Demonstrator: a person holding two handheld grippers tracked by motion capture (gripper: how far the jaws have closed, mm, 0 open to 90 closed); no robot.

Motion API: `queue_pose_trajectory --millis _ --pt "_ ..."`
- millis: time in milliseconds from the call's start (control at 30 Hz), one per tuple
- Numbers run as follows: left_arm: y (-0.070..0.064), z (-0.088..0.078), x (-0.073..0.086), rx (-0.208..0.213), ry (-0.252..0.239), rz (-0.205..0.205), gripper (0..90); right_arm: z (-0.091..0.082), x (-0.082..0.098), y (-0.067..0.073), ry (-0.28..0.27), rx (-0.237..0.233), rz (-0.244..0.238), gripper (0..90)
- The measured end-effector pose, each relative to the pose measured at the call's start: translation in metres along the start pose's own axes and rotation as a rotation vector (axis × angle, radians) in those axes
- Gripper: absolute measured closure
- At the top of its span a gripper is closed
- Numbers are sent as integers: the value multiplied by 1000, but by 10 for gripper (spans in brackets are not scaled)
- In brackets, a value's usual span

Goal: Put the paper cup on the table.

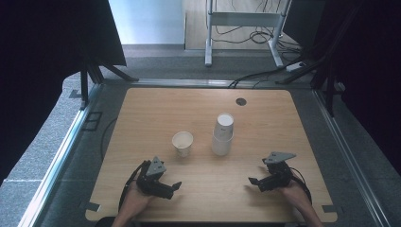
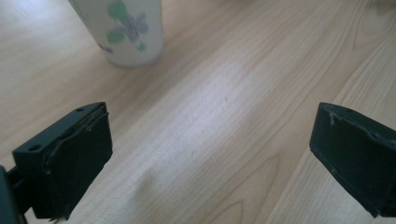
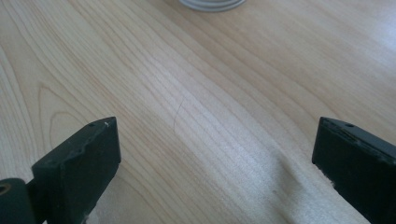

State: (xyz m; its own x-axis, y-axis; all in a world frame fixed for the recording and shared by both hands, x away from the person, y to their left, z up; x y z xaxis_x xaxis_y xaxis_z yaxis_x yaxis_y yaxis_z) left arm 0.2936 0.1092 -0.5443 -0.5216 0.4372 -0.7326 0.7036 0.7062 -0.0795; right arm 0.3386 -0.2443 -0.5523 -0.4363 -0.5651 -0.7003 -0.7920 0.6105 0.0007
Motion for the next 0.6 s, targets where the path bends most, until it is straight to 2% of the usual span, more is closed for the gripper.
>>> queue_pose_trajectory --millis 133,300,367,600 --pt "0 9 7 12 31 -6 0 5 5 0 30 -5 -9 0" --pt "-1 19 19 -7 122 31 0 11 11 0 61 -8 -18 0" --pt "-1 21 20 2 122 22 0 12 11 0 62 4 -37 0" --pt "0 21 21 4 105 24 0 13 11 -1 41 15 -31 0"
Point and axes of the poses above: each handheld gripper's, and its own axes: z roughly forward along the jaws, x roughly out of its underside, y roughly to its left, the point moved 7 cm from there along z, roughly forward along the jaws, and after that the axes turned 3 degrees about -z, right-handed, at the moved point
